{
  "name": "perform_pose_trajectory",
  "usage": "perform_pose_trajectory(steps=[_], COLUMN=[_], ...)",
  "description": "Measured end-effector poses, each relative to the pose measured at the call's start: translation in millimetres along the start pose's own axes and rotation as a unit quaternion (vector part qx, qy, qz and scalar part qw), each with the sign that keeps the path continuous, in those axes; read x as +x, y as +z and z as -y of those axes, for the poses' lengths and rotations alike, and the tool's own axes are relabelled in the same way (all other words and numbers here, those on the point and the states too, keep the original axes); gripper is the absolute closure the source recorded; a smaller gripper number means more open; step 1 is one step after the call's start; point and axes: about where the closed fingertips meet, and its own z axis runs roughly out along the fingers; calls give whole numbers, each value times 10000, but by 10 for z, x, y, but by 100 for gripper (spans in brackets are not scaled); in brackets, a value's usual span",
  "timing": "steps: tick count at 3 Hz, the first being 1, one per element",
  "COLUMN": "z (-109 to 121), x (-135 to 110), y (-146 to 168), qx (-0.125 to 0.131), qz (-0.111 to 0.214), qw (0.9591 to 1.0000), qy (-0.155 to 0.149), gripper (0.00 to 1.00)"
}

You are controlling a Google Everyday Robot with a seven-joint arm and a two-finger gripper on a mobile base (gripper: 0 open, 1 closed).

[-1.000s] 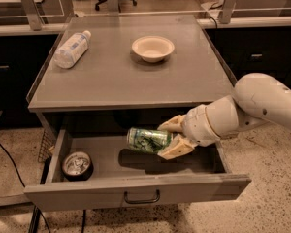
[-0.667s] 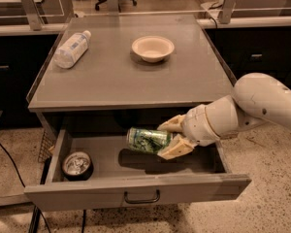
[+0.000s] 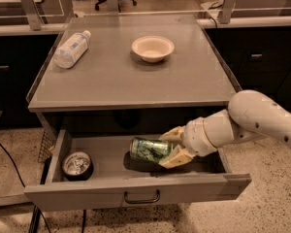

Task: Place green can into top drawer

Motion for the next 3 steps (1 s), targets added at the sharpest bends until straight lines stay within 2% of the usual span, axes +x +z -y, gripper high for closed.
perform_pose_trajectory(steps=[2,3], z=[74,105], x=[374,454], y=[366,502], qx=[-25,-51], qz=[-99,-93], qw=[9999,9999], qy=[37,45], gripper=[100,100])
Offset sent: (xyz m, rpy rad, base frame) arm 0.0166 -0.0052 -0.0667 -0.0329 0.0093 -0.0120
